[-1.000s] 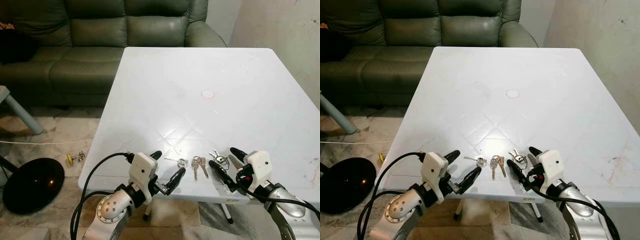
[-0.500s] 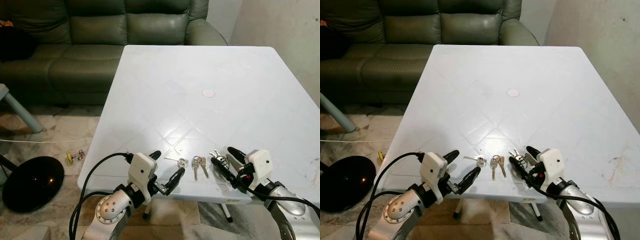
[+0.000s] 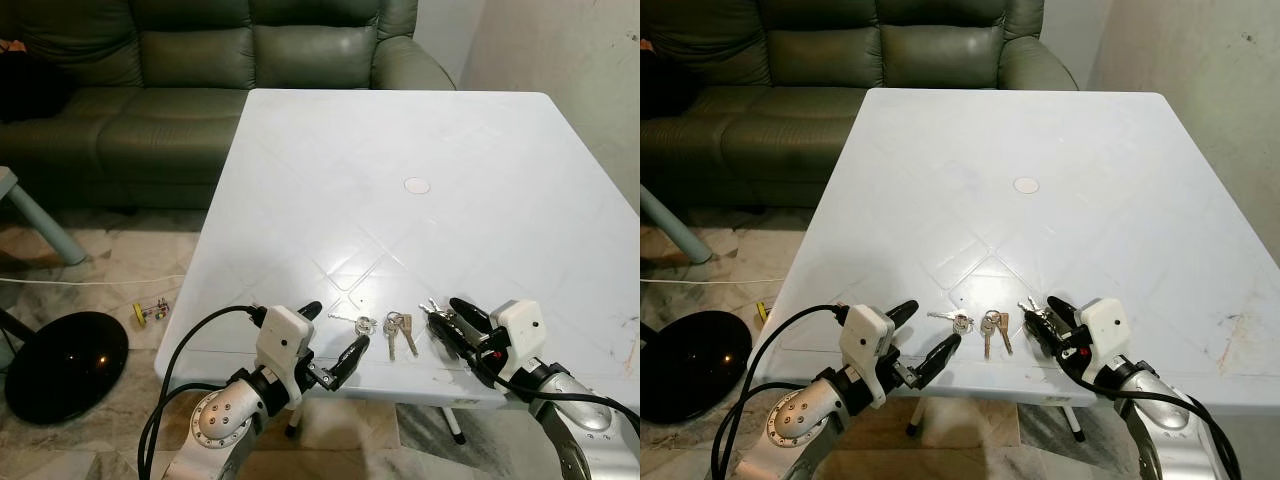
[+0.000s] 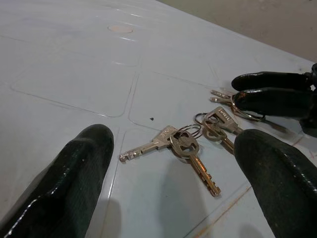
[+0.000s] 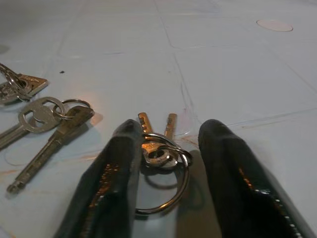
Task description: Hang keys on a hook
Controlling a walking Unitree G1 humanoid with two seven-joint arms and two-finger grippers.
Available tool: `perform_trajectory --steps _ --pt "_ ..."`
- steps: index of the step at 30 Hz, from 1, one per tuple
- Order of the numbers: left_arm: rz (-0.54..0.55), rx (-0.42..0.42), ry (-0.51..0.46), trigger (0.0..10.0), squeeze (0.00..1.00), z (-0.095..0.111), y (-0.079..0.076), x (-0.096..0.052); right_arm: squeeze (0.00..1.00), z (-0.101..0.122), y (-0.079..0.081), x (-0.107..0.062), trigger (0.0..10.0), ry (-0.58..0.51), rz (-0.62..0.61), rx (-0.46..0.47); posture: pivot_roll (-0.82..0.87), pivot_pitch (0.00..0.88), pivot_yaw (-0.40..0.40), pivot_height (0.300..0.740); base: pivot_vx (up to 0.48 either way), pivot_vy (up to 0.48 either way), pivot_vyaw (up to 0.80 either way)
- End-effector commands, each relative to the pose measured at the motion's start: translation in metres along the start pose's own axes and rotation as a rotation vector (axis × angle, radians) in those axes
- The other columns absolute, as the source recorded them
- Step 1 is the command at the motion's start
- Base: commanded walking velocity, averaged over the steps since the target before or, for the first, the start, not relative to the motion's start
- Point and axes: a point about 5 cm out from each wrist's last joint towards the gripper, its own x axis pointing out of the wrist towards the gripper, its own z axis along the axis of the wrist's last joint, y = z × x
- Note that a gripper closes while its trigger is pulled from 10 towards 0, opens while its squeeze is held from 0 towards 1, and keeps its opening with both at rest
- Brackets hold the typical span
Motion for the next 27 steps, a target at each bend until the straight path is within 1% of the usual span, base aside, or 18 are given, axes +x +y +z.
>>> perform_trajectory --steps 1,10,27 --pt "0.003 0.017 -0.009 10.0 0.00 0.0041 -0.0007 -0.0011 0.00 0.0008 -0.0052 -0.0022 0.0 0.006 -0.002 -0.021 0.10 0.119 -0.005 0.740 0.000 0.000 0.00" --pt "0.005 0.020 -0.012 10.0 0.00 0.0052 0.0000 0.0002 0.00 0.0017 -0.0072 -0.0013 0.0 0.005 0.009 -0.033 0.10 0.118 -0.008 0.740 0.000 0.000 0.00" --pt "0.005 0.019 -0.018 10.0 0.00 0.0047 -0.0006 0.0011 0.00 -0.0018 -0.0083 -0.0062 0.0 0.025 0.035 -0.053 0.09 0.112 -0.010 0.740 0.000 0.000 0.00"
